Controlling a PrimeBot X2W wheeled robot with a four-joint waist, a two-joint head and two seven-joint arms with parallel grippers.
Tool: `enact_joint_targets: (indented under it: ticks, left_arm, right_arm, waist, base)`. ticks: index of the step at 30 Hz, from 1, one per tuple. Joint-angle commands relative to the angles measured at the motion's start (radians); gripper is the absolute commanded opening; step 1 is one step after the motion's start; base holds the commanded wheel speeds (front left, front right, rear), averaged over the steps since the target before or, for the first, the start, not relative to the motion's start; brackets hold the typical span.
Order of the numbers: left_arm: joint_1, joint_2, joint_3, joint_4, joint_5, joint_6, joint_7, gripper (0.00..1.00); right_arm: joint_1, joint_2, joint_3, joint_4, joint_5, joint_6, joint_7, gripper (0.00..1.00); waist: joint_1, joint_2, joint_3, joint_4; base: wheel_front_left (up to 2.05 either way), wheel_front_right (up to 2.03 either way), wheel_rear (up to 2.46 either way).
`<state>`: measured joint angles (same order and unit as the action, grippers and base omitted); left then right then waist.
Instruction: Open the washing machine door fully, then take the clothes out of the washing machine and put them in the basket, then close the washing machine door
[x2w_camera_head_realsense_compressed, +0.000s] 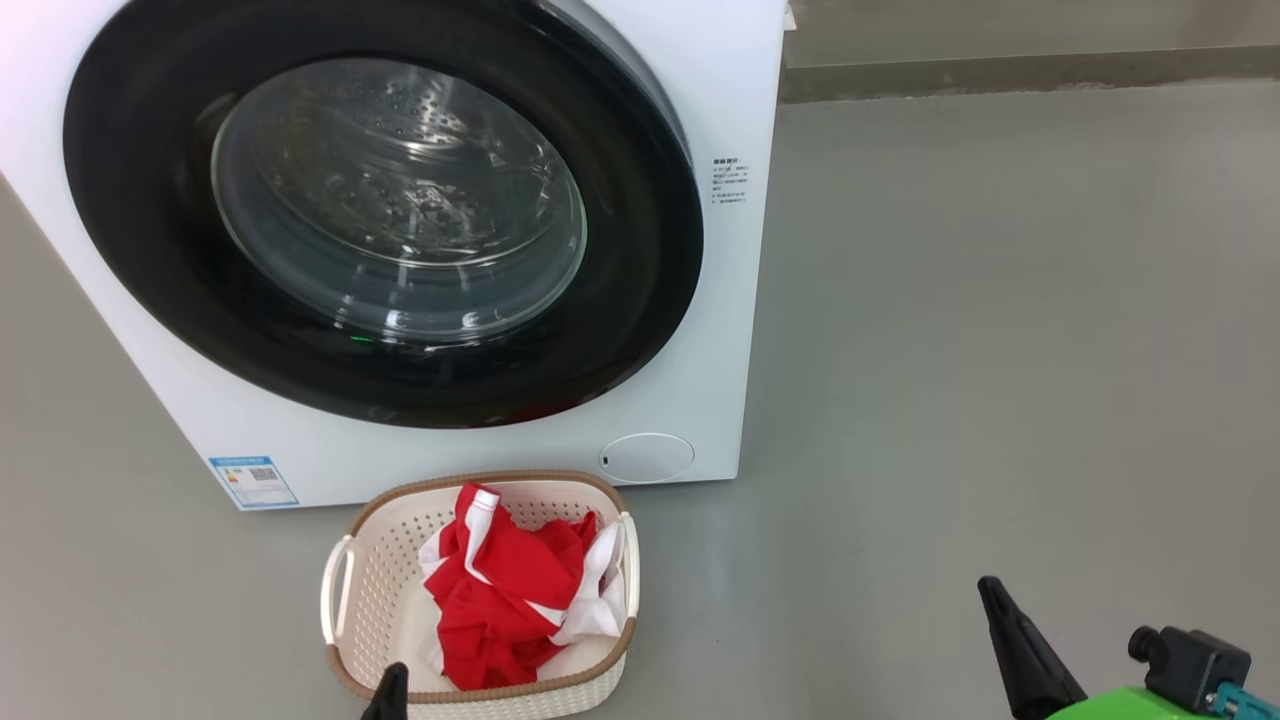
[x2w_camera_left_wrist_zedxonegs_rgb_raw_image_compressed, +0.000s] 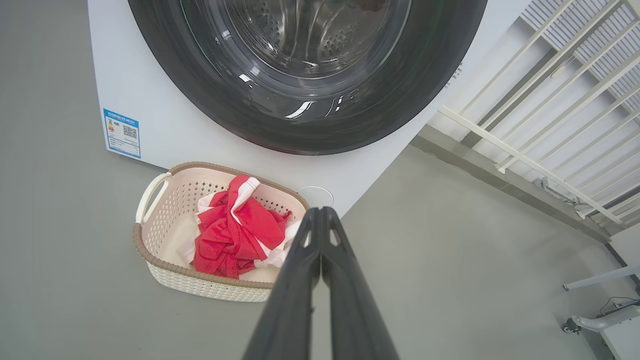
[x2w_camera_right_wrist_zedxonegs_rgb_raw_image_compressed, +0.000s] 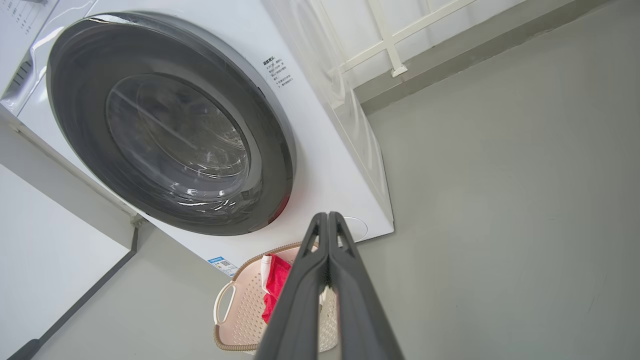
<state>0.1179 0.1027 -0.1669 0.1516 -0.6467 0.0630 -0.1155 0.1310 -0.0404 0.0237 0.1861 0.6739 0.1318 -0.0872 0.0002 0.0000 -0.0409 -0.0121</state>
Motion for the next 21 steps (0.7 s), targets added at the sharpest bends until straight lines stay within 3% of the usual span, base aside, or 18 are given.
enact_joint_targets:
  ticks: [1,21]
  left_arm:
    - [-0.043,0.004,0.021,-0.017,-0.027,-0.009,0.004,0.0]
    - [-0.085,-0.003,0.074,0.007,-0.258,-0.053,0.05,0.0]
  right_arm:
    - [-0.055,-0.017,-0.001,-0.021,0.027,0.0,0.002,0.0]
    - [-0.098,-0.024,-0.022,-0.003,0.254,-0.001,0.04,0.0]
  waist:
    - [-0.0001,0.0,0.001,0.0]
    - [-0.0001,0.0,0.011,0.003]
  base:
    - [0.0,0.0,0.0]
    - [0.0,0.0,0.0]
